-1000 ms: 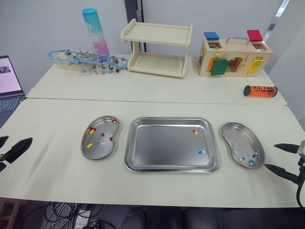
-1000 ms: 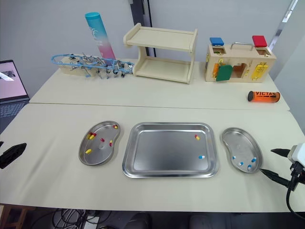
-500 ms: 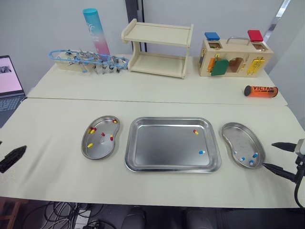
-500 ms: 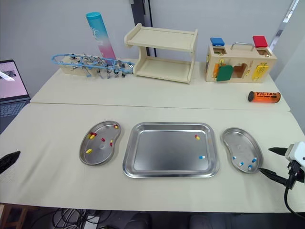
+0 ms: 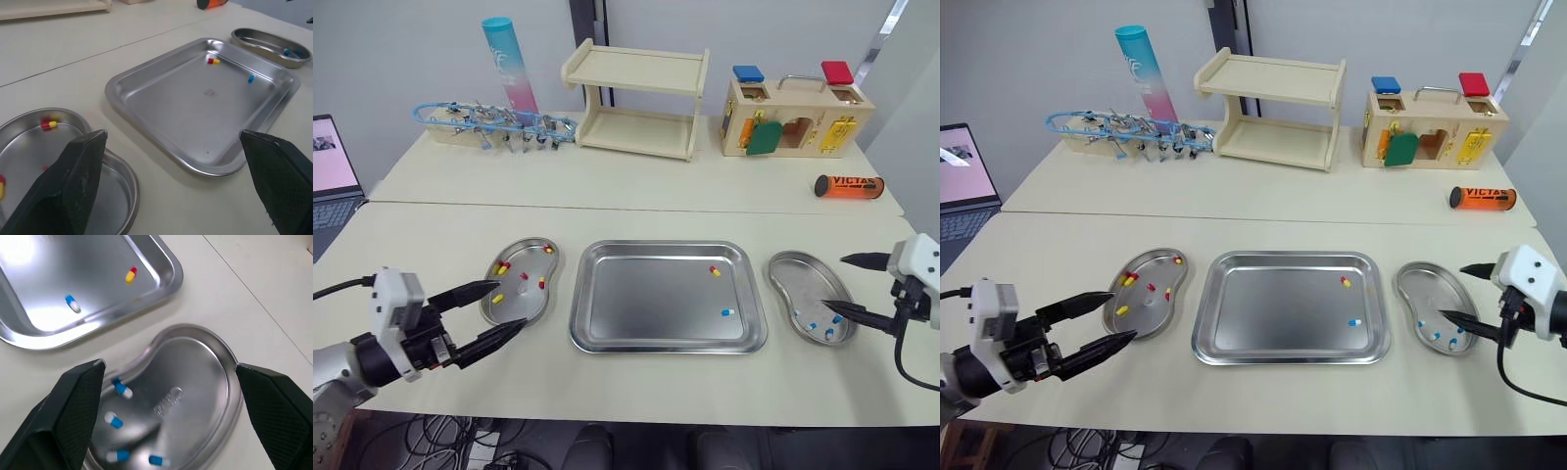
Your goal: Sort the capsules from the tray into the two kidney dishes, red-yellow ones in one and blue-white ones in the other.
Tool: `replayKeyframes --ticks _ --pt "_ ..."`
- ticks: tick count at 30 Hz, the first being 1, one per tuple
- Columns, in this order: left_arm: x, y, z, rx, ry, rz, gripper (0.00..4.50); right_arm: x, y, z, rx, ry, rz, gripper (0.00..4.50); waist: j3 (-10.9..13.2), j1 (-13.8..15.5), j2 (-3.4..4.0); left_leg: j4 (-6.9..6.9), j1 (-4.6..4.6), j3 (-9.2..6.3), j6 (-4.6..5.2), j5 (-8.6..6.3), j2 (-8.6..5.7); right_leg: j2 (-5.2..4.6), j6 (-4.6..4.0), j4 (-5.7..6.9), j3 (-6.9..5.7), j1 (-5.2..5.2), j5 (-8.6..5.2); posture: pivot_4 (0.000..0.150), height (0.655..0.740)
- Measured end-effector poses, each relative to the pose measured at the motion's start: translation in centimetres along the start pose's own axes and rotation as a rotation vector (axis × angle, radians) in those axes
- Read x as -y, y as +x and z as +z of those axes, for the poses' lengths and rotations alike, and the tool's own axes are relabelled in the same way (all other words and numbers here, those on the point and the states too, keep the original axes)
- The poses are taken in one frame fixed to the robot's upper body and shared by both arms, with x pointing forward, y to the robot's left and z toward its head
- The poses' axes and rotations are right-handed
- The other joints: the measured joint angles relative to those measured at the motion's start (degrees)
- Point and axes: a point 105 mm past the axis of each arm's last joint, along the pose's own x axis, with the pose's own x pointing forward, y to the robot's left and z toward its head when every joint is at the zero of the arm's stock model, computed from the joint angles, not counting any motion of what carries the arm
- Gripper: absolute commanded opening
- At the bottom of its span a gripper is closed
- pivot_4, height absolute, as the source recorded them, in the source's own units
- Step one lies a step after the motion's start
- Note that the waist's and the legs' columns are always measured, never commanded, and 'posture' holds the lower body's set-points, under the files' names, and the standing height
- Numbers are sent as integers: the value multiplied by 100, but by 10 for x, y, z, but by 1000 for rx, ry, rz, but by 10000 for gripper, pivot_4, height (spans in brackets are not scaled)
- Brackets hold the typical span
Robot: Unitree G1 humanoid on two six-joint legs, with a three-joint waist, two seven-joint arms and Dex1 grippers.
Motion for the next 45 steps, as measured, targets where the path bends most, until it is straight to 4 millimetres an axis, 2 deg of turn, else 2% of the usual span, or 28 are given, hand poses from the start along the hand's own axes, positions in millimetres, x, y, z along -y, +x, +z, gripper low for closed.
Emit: replayKeyframes --ticks 1,4,8,13,16,20,23,28,35,38,45 --pt "5 4 1 5 -2 -31 44683 -4 4 6 15 -13 29 45000 0 2 0 0 0 0 0 0 0 0 0 0 0 0 0 1500 7400" --pt "25 17 2 5 8 -148 45000 -20 17 23 59 -61 130 39245 0 -4 0 0 0 0 0 0 0 0 0 -1 0 0 0 1500 7400" --pt "44 30 7 24 32 -268 45000 -35 31 41 104 -111 231 25912 0 4 1 2 -1 -4 0 0 0 0 0 0 -3 0 0 1500 7400" --pt "64 45 10 40 45 -401 45000 -49 56 45 117 -149 319 25912 0 2 0 2 0 -6 0 0 -1 1 0 -1 -4 1 0 1500 7400" --pt "75 53 14 55 61 -465 45000 -57 75 37 75 -172 363 25912 0 -1 0 2 -2 -5 0 0 -1 1 0 -1 -4 -2 0 1500 7400" --pt "83 57 15 75 73 -511 45000 -61 92 31 60 -197 389 25912 1 -2 1 1 -3 -7 -1 0 -1 1 0 -1 -5 -3 0 1500 7400" --pt "86 59 13 73 76 -531 45000 -64 103 20 24 -212 404 25912 1 1 1 3 -3 -7 -1 0 -1 1 0 -1 -4 -3 0 1500 7400" --pt "89 64 15 81 101 -553 45000 -65 118 4 -21 -243 408 25912 1 0 1 3 -3 -8 -1 1 -2 1 0 0 -5 -2 0 1500 7400" --pt "91 68 15 78 121 -563 45000 -52 126 2 -70 -293 373 25912 1 -2 1 4 -2 -10 -1 1 -1 2 0 1 -5 -2 0 1500 7400" --pt "92 70 15 79 122 -567 45000 -52 127 2 -77 -291 382 19960 1 0 1 4 -2 -11 -1 1 -1 2 0 1 -7 -2 0 1500 7400" --pt "91 72 15 80 127 -559 45000 -52 128 2 -91 -290 396 626 1 -3 1 4 0 -11 -1 1 -1 2 0 2 -6 -1 0 1500 7400"
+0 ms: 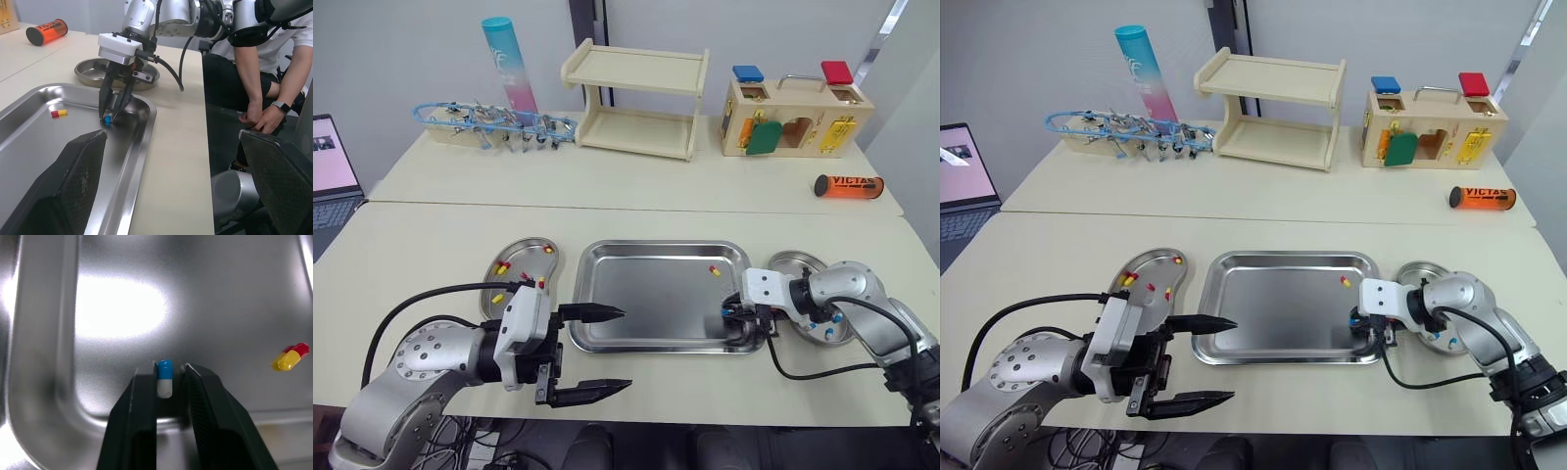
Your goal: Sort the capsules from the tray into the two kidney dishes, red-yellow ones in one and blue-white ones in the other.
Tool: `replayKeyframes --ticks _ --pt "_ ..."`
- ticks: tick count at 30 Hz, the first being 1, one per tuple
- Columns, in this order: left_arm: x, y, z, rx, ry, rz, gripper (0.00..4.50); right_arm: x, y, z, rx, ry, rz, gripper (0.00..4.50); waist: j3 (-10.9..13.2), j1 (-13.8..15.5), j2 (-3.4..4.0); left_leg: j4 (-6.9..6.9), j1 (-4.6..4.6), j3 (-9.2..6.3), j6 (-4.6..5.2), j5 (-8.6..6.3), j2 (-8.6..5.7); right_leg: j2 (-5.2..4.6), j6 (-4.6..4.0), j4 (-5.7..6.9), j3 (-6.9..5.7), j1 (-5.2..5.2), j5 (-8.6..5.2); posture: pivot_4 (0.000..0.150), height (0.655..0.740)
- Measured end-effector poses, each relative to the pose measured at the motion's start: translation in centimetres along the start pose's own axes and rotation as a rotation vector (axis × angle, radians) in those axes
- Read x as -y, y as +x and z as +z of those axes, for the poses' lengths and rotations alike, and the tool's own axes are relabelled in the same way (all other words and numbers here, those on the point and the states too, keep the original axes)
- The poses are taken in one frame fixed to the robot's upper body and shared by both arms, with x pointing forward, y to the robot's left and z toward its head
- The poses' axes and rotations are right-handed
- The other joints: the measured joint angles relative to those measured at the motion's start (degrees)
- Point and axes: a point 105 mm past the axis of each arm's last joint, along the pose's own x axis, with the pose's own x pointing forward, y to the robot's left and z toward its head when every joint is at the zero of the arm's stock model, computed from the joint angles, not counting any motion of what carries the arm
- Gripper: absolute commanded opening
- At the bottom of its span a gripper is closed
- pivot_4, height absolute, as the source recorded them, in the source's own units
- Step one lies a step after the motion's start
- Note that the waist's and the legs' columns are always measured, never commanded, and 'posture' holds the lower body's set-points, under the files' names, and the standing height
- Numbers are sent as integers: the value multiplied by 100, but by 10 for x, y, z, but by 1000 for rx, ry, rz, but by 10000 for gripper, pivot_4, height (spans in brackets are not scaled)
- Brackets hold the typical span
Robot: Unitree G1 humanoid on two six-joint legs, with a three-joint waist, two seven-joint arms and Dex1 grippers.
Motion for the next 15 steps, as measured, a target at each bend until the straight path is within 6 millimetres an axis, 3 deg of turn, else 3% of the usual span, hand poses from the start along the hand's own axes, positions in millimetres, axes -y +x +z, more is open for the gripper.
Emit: replayKeyframes --ticks 5,9,12,15 --pt "1 1 -1 -1 -1 -3 45000 1 0 3 3 8 10 251 0 2 0 0 -2 -1 0 0 0 0 0 -1 -1 -1 0 1500 7400" --pt "0 2 -1 2 2 -5 45000 -1 -3 19 48 -2 11 251 1 3 2 -1 -4 -2 0 0 0 0 0 -1 -1 -3 0 1500 7400" --pt "-1 3 1 13 4 -6 45000 3 -22 29 74 2 -36 251 1 12 2 0 -6 -2 0 0 -1 0 0 -4 -2 -1 0 1500 7400" --pt "-1 5 4 44 -3 -9 45000 7 -44 22 50 59 -107 251 2 44 2 0 -9 -6 1 0 -1 0 0 -6 -6 -1 0 1500 7400"
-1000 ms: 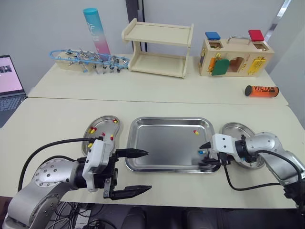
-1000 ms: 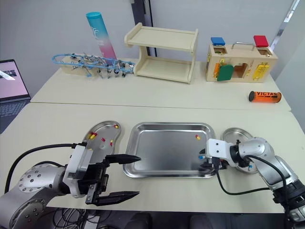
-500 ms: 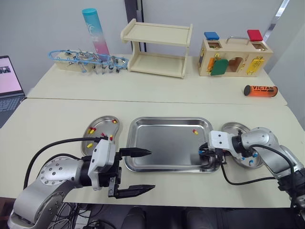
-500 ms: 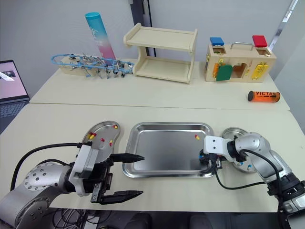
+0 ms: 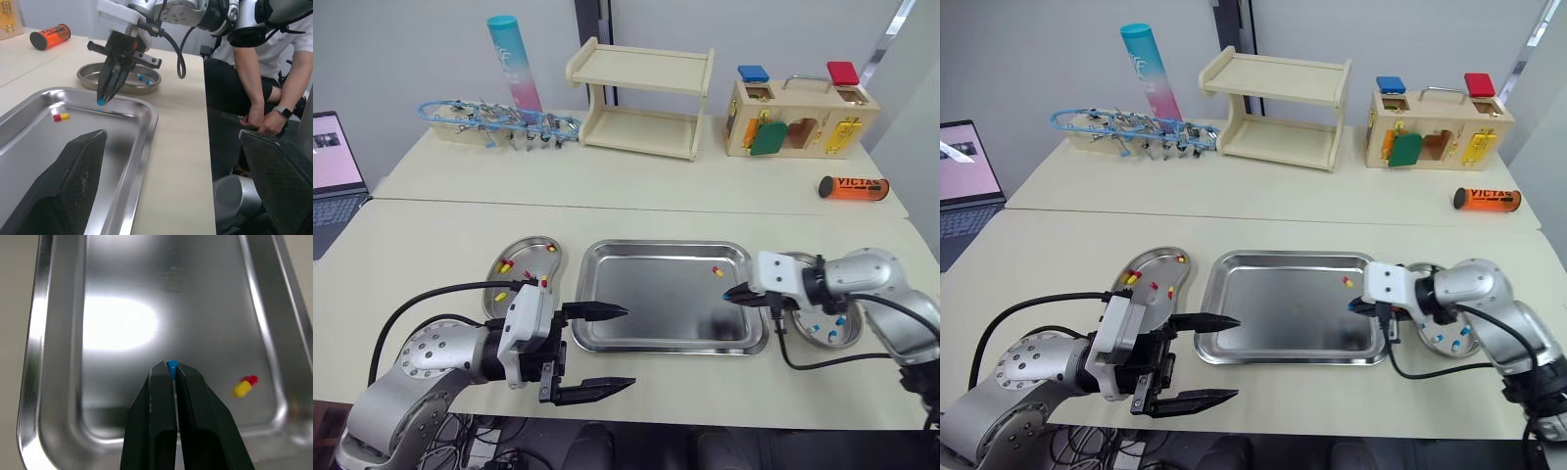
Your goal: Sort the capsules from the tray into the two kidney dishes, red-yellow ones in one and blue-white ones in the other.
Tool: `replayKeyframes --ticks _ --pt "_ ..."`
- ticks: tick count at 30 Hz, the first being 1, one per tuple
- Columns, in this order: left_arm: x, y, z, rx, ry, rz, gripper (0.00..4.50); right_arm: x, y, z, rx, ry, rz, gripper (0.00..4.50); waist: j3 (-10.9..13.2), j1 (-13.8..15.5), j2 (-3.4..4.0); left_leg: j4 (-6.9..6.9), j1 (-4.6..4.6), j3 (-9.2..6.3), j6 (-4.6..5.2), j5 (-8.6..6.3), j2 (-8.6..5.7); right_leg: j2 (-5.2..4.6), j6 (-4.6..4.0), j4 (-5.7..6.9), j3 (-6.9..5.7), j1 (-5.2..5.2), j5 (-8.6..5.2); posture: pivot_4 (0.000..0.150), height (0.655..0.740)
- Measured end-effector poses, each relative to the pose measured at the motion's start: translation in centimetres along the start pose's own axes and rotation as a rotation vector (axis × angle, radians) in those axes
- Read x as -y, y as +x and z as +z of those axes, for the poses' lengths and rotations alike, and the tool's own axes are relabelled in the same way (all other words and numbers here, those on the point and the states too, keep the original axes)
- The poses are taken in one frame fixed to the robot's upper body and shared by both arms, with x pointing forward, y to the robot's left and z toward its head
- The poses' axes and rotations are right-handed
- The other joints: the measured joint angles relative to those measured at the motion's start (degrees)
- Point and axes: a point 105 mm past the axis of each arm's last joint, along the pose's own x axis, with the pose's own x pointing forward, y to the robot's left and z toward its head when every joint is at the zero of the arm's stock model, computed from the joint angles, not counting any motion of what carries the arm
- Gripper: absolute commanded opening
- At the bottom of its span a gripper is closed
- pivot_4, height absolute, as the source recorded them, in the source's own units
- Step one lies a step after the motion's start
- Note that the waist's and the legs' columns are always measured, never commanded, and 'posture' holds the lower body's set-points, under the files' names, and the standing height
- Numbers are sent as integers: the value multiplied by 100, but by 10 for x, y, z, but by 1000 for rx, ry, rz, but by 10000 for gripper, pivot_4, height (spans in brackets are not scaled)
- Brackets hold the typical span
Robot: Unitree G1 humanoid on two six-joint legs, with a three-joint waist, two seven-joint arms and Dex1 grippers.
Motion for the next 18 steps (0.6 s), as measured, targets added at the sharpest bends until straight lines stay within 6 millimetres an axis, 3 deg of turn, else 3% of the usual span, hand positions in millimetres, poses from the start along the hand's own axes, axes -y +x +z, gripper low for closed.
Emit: replayKeyframes --ticks 4,6,11,18 --pt "-1 5 9 50 9 -21 45000 10 -38 -27 -86 128 -156 251 0 18 0 0 0 1 0 0 -1 0 0 0 1 0 0 1500 7400" --pt "-2 9 13 64 25 -36 45000 11 -59 -49 -172 187 -238 251 0 9 0 -1 1 3 0 0 -1 0 0 0 1 1 0 1500 7400" --pt "-5 17 19 94 47 -77 45000 5 -70 -82 -268 299 -319 251 -2 -74 4 0 9 13 0 0 0 0 0 6 12 0 0 1500 7400" --pt "-8 16 17 96 38 -95 45000 11 -64 -89 -275 354 -374 19249 -3 -64 6 0 4 11 0 0 -1 0 1 2 9 0 0 1500 7400"
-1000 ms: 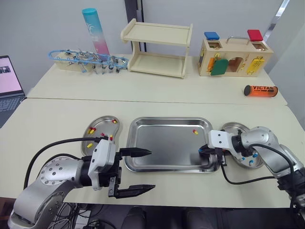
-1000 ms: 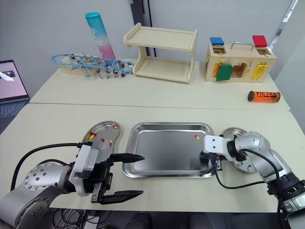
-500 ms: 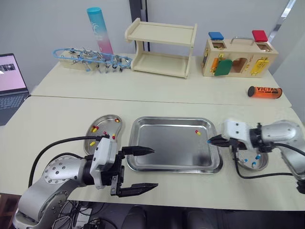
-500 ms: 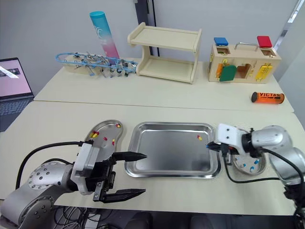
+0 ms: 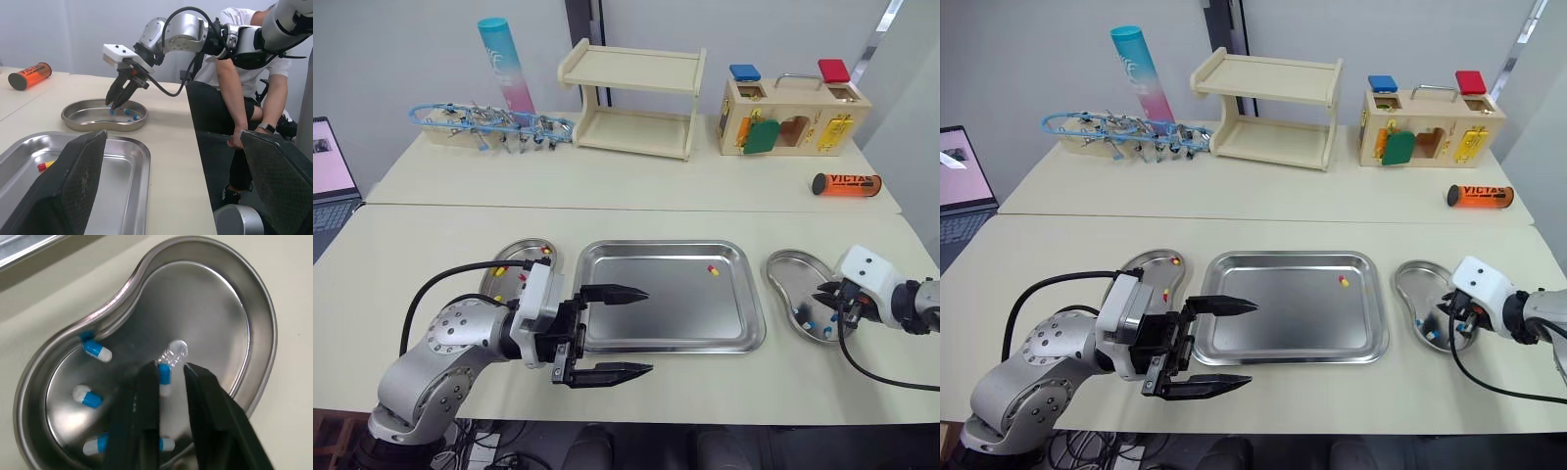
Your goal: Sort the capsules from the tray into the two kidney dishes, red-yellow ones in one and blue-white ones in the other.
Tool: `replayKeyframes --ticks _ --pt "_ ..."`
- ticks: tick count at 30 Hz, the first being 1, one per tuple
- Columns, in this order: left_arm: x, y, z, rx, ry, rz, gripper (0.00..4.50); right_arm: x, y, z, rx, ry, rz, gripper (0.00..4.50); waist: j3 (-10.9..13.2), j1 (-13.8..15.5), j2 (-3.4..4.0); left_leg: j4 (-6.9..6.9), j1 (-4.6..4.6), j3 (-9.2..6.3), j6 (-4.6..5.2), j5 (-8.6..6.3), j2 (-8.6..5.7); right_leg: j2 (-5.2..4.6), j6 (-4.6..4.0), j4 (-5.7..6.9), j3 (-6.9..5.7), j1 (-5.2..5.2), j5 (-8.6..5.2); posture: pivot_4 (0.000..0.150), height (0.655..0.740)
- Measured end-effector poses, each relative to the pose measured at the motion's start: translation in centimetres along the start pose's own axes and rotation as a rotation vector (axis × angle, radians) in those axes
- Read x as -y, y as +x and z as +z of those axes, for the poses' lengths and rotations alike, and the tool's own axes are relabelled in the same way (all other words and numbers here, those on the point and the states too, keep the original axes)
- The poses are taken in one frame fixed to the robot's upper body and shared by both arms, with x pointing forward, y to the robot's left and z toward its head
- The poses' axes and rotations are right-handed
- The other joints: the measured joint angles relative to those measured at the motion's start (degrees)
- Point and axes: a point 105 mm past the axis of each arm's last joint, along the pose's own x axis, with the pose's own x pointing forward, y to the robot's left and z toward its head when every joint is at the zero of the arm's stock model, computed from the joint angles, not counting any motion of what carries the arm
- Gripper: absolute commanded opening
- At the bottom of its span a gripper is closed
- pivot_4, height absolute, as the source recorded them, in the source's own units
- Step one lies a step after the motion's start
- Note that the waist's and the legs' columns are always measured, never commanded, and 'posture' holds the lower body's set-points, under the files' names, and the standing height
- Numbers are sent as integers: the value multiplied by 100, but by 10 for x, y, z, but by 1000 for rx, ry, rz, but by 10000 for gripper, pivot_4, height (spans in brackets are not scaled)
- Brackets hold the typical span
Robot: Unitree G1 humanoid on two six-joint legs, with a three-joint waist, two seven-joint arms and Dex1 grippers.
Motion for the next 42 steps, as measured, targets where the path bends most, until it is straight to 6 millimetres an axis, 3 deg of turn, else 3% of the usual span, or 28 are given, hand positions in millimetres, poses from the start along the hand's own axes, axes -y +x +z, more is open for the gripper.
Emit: replayKeyframes --ticks 7,12,15,20,25,27,32,42 --pt "-1 -6 -4 -8 -12 51 45000 4 -3 5 15 -21 -2 42439 0 24 0 -1 1 0 0 0 1 0 0 -1 0 -1 0 1500 7400" --pt "-15 -44 -10 -93 -52 276 45000 0 -13 20 139 -106 58 42439 3 24 4 -2 1 -1 0 0 1 0 0 0 -1 -1 0 1500 7400" --pt "-35 -94 -14 -165 -55 536 45000 0 -26 25 214 -147 73 42439 3 28 3 -2 2 -2 1 0 1 0 0 0 -3 0 0 1500 7400" --pt "-49 -189 -18 -330 7 885 45000 10 -44 9 242 -214 45 42439 3 24 3 -4 2 1 1 0 1 0 0 -2 -2 -2 0 1500 7400" --pt "-28 -275 -31 -488 -31 1154 45000 17 -57 -28 195 -120 59 42439 4 14 4 -12 4 10 2 -1 1 -1 -1 -4 4 -7 -1 1500 7400" --pt "-17 -298 -42 -506 -80 1225 45000 20 -62 -43 165 -74 51 42439 4 9 4 -12 5 9 2 -1 2 -1 -1 2 4 -8 -1 1500 7400" --pt "4 -325 -63 -510 -186 1290 45000 22 -78 -75 92 27 32 43806 4 12 3 -13 4 8 2 -1 2 0 0 1 2 -8 -1 1500 7400" --pt "8 -327 -67 -505 -192 1282 45000 19 -80 -84 70 66 27 43806 3 1 5 -13 8 10 1 -1 3 -1 0 4 4 -7 -1 1500 7400"
